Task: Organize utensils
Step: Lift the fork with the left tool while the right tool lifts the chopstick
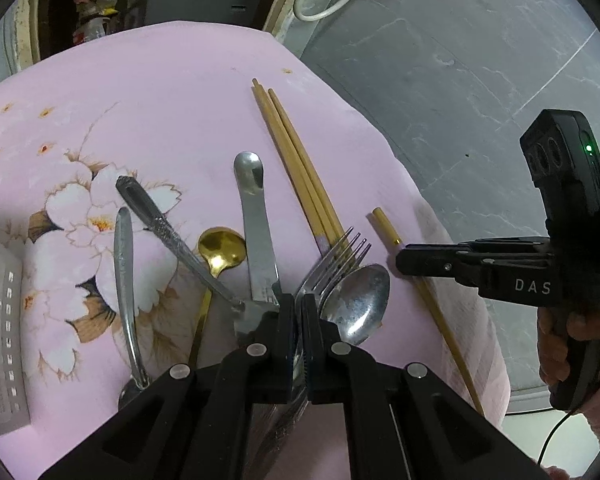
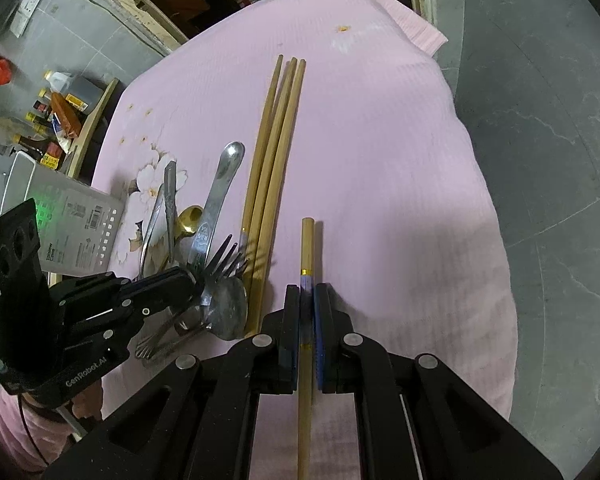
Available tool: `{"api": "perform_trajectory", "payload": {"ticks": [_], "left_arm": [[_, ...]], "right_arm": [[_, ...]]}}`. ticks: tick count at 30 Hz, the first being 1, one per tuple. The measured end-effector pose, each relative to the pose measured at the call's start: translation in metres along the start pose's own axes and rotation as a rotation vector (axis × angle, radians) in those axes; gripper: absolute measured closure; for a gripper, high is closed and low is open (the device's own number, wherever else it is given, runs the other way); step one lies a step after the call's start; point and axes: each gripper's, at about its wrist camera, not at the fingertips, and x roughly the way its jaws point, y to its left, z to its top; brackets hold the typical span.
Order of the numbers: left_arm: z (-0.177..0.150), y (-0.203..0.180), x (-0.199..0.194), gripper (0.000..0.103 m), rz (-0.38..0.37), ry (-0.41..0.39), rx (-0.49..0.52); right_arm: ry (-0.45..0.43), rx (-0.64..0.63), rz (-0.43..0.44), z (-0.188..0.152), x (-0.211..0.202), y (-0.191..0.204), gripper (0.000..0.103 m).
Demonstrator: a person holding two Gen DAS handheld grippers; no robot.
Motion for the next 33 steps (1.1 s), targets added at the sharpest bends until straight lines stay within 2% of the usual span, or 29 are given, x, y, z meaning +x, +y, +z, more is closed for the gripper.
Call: {"api": "perform_trajectory", "payload": {"ticks": [5,9,13,17,20,27,32,33], "left_arm": [[0.016,-0.005,0.019,0.098,-0.015,0.036,0.073],[0.028,-0.003,0.030,0.098,-0.093,0.064,0.099],[0.037,-0.006,0.033,0.097,-0.130,0.074,0.125],[0.043,-0.009,0.038,0.084,-0.160,0.087,0.144],[0.048,-0.012,0.044,0.082,-0.174,0.097,0.159],[0.055,-0.005,0.046,0.081,-0.220,0.120,0.106],[0.058,-0.014,0.050,0.081,-0.200,0.137,0.121],[0.058,-0.014,0.050,0.085,-0.195,0.134,0.118]], "right_arm": [[0.003,-0.005,0.018,0.004,0.008,0.002,0.097],[0.008,-0.021,0.025,0.005,0.007,0.003,0.097],[-0.001,-0.019,0.028,0.005,0.003,0.003,0.097],[-0.022,-0.009,0.025,0.004,-0.003,0.002,0.097],[-0.038,0.002,0.021,0.005,-0.006,-0.001,0.097],[-0.036,0.002,0.030,0.005,-0.006,-0.002,0.097],[-0.031,0.003,0.038,0.003,-0.005,-0.002,0.097],[-0.029,0.003,0.038,0.003,-0.004,-0.002,0.097]]}}
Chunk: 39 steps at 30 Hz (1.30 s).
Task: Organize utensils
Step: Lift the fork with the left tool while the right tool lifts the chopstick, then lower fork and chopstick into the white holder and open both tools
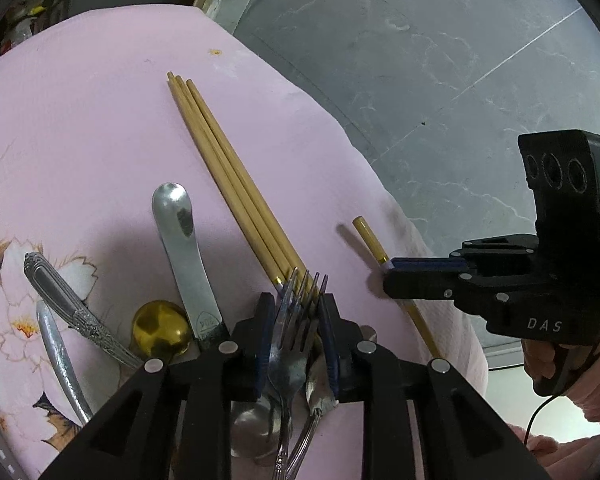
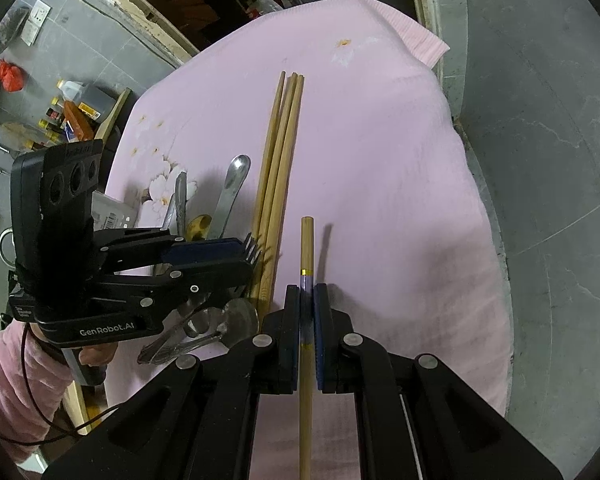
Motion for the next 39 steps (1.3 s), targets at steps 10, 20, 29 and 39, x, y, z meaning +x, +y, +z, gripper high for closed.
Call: {"api": "perform_trajectory", "payload": {"ticks": [10,20,29,39], "left_arm": [[-0.016,0.005,-0.017,0.099,0.011,-0.058,-0.127],[-0.050,0.000,-0.056,0.101,0.102,-0.161,-0.169],[-0.080,-0.022,-0.120,0.101,0.311,-0.371,-0.129],[-0.090,-0.041,-0.168,0.101,0.414,-0.525,-0.081]], "right_arm": [[0.011,0.016,0.015,-0.003,0.008,0.003,0.097],[-0.040,-0.016,0.061,-0.013,0.009,0.014,0.097],[-0.260,-0.113,0.102,-0.027,-0.039,0.046,0.097],[-0.471,-0.211,0.148,-0.029,-0.087,0.090,0.097]]}}
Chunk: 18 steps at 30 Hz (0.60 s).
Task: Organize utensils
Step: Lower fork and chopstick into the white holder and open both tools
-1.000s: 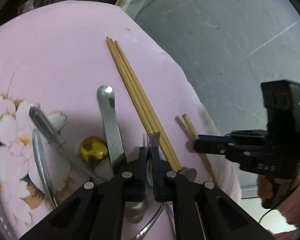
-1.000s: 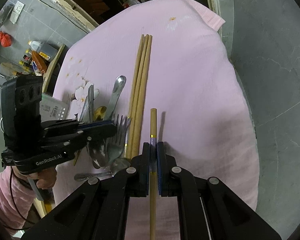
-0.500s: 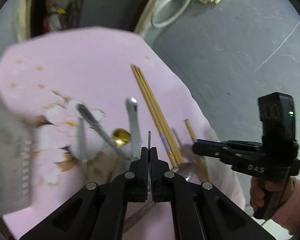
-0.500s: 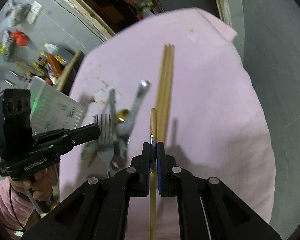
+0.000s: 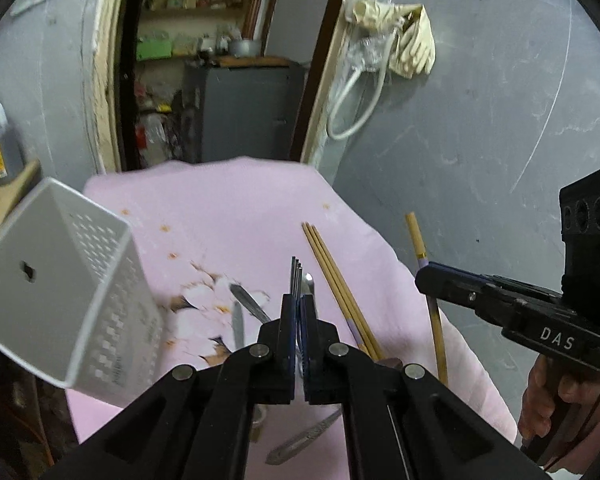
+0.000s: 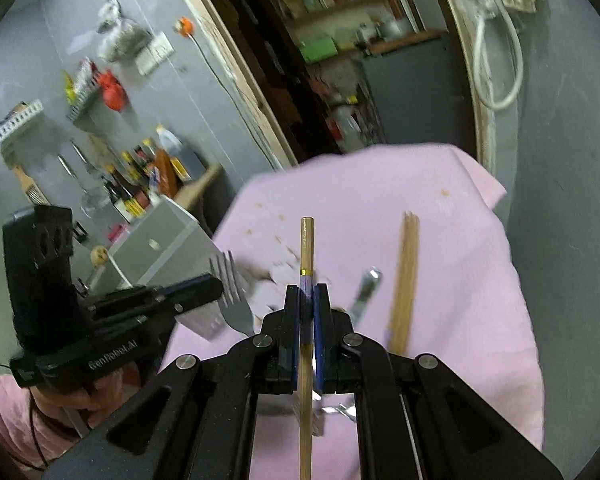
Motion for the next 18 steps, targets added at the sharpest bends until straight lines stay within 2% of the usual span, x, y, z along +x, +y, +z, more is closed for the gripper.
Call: {"api": "perform_trajectory", "payload": {"ticks": [8,18], "left_arm": [[0.028,0.020,-0.050,0.101,0.072,-0.097,-0.014],[0.089,0.068,-0.138,0.101,0.236,-0.249,-0.020]], "right_arm": [[-0.202,-0.043,0.106,0.040,-0.017,0.039,0.097],[-0.482,-0.094,0.309,0.117,-0.011,0.109,0.097]]}}
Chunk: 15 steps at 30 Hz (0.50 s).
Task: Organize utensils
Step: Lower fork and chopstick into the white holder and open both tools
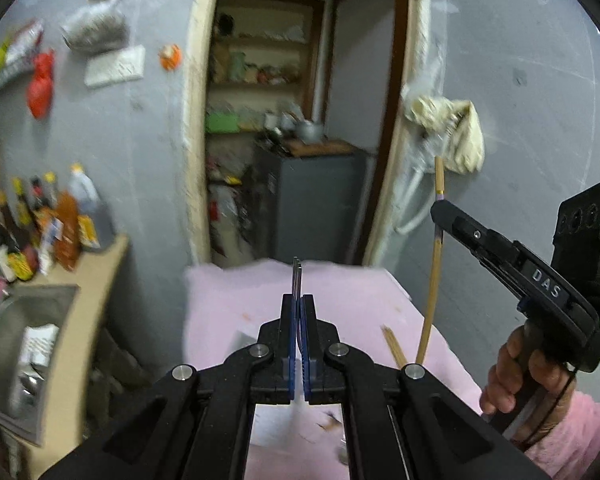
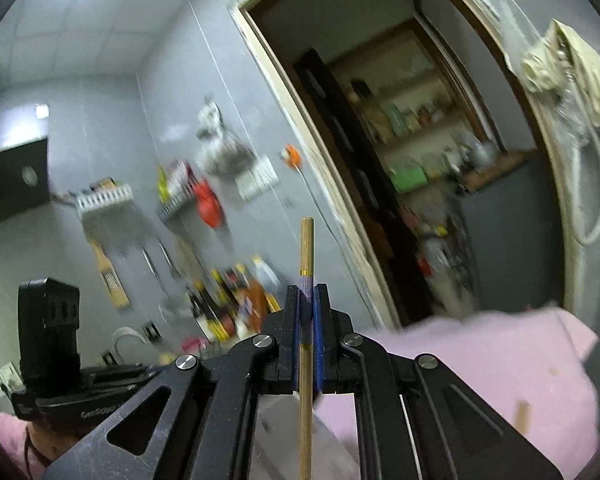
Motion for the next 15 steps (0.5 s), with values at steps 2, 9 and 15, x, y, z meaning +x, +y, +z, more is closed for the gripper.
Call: {"api": "perform_trajectory", "payload": {"ticks": [2,9,15], "left_arm": [[0.010,0.011,-0.005,0.101,0.037,-0.024,-0.001],[0.009,0.034,0.008,0.100,0.155,-0.065,0.018],[-0.028,0.028,0.031,0.100,0.205,-0.064,0.066]], "right_arm": [[-0.051,0.009,0.034,0.009,0.017,0.009,0.097],[-0.079,0.027,0.049,-0.008,0.079,0.024,0.097],[-0.020,-0.007,0.003,-0.044,0.105,0.017,0.097]]}}
